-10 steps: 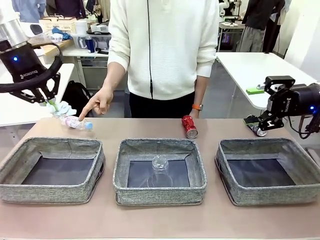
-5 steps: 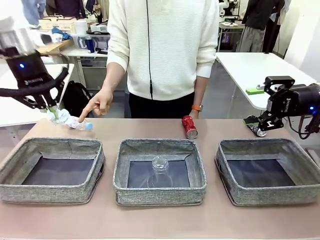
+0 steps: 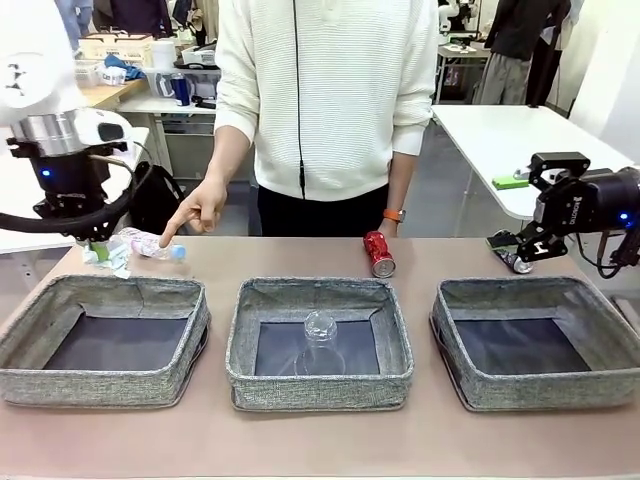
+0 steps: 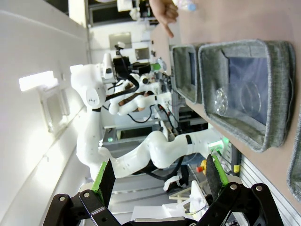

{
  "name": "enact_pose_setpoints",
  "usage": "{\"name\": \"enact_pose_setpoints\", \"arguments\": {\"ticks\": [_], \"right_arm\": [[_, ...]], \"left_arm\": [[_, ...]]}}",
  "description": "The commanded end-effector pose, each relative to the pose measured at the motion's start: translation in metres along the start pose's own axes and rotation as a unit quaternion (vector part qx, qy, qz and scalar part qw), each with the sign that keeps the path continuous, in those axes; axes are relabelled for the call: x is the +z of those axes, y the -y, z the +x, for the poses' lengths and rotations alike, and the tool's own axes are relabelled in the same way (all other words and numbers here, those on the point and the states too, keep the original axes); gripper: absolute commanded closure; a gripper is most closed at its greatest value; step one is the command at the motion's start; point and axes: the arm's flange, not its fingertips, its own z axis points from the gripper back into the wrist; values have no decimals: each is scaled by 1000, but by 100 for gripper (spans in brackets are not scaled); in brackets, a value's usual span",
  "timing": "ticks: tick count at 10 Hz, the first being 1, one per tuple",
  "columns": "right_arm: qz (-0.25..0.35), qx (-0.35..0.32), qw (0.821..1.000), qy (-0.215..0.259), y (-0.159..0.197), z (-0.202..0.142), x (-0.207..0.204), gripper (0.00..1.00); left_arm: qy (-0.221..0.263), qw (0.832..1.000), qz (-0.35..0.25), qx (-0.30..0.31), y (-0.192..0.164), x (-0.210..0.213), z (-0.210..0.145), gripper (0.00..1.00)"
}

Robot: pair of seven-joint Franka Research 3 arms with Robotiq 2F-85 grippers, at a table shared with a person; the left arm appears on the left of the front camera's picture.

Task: Sort the waste into the appropriate baskets.
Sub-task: Place the picked waste into the Fabric basket indicated by the person.

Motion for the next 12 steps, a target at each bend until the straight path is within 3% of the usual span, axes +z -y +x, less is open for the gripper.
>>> {"name": "enact_pose_setpoints", "arguments": {"ticks": [1, 2, 5, 6, 7, 10, 11, 12], "right_arm": [[4, 3, 1000, -2, -3, 0, 0, 0], [4, 3, 1000, -2, -3, 0, 0, 0], [4, 3, 1000, -2, -3, 0, 0, 0], [4, 3, 1000, -2, -3, 0, 0, 0], [4, 3, 1000, -2, -3, 0, 0, 0], [4, 3, 1000, -2, -3, 0, 0, 0], [4, 3, 1000, -2, -3, 0, 0, 0], [4, 3, 1000, -2, -3, 0, 0, 0]], "left_arm": [[15, 999, -31, 0, 0, 1, -6, 93], [16, 1000, -15, -13, 7, 0, -5, 36], [4, 1000, -22, -17, 14, 1, -7, 31], [5, 1000, -22, -17, 13, 2, -6, 21], [6, 1000, -22, -16, 13, 2, -6, 0], [-19, 997, -65, -22, 12, 9, -7, 0], [-46, 992, -112, -35, 10, 16, -7, 0], [-82, 976, -188, -68, 5, 27, -8, 0]]}}
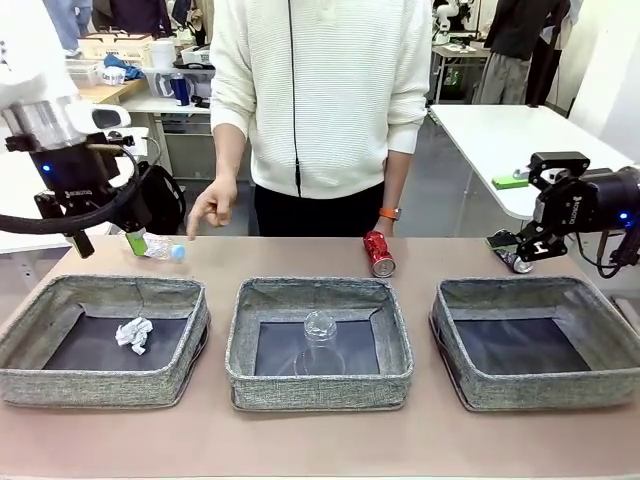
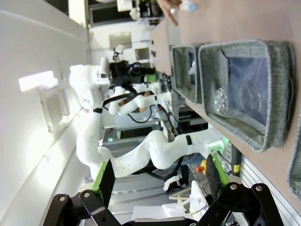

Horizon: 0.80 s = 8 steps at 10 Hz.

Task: Sort the waste into the appropriate baskets.
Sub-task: Place the picked waste into the Fabric basket indicated by the person.

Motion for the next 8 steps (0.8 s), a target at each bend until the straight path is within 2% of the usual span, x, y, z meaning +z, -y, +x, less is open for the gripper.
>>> {"name": "enact_pose_setpoints", "arguments": {"ticks": [1, 2, 3, 5, 6, 8], "right_arm": [[4, 3, 1000, -2, -3, 0, 0, 0], [4, 3, 1000, -2, -3, 0, 0, 0], [4, 3, 1000, -2, -3, 0, 0, 0], [4, 3, 1000, -2, -3, 0, 0, 0], [4, 3, 1000, -2, -3, 0, 0, 0], [4, 3, 1000, -2, -3, 0, 0, 0]], "left_arm": [[-76, 981, -164, -66, -15, 33, -4, 0], [-124, 936, -287, -159, -29, 46, -6, 0], [-129, 900, -378, -177, -45, 50, -3, 0], [-77, 859, -483, -154, -80, 58, 2, 0], [-26, 844, -531, -66, -95, 65, 2, 0], [108, 815, -555, 127, -120, 72, -8, 0]]}}
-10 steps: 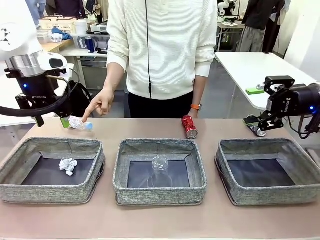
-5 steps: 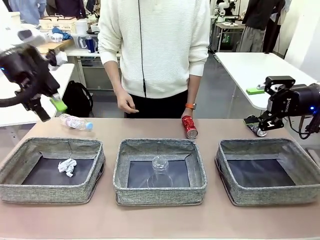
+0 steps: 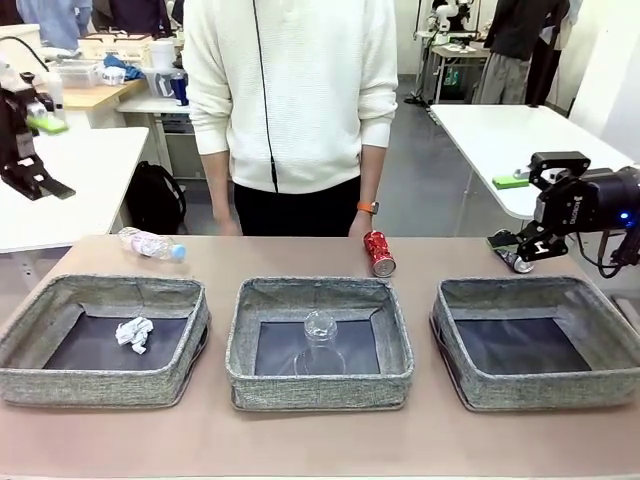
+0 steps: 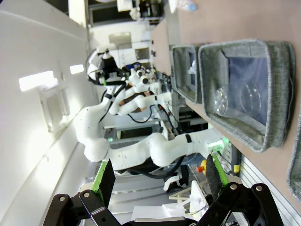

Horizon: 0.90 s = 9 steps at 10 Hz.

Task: Sort the waste into the appropriate baskets.
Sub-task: Place the picked waste into the Fabric basket indicated by the person.

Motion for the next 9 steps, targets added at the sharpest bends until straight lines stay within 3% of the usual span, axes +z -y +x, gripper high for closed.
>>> {"name": "enact_pose_setpoints", "arguments": {"ticks": [1, 2, 3, 4, 5, 9], "right_arm": [[4, 3, 1000, -2, -3, 0, 0, 0], [4, 3, 1000, -2, -3, 0, 0, 0], [4, 3, 1000, -2, -3, 0, 0, 0], [4, 3, 1000, -2, -3, 0, 0, 0], [4, 3, 1000, -2, -3, 0, 0, 0], [4, 3, 1000, -2, -3, 0, 0, 0]], "left_arm": [[237, 965, -67, 91, 13, 2, -9, 0], [257, 959, -68, 95, 11, 7, -11, 0], [253, 962, -27, 99, 8, 4, -8, 0], [250, 963, 63, 84, 6, -10, -4, 0], [211, 972, -42, 94, -1, 38, -6, 0], [211, 972, -42, 94, -1, 38, -6, 0]]}}
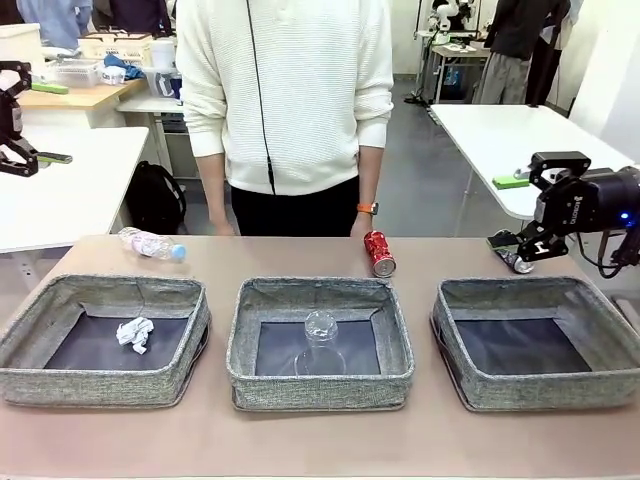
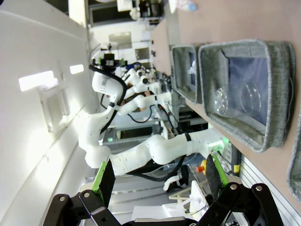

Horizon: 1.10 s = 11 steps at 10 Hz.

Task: Sort the waste into the appropriate baskets.
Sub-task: Place the picked waste into the Fabric basket indicated by the person, then pick up the waste item pointed out by the person.

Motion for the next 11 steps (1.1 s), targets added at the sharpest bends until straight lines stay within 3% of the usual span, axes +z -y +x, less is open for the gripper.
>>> {"name": "enact_pose_setpoints", "arguments": {"ticks": [1, 11], "right_arm": [[4, 3, 1000, -2, -3, 0, 0, 0], [4, 3, 1000, -2, -3, 0, 0, 0]], "left_arm": [[-2, 1000, -7, -5, 5, 3, 2, 0], [-2, 1000, -7, -5, 5, 3, 2, 0]]}}
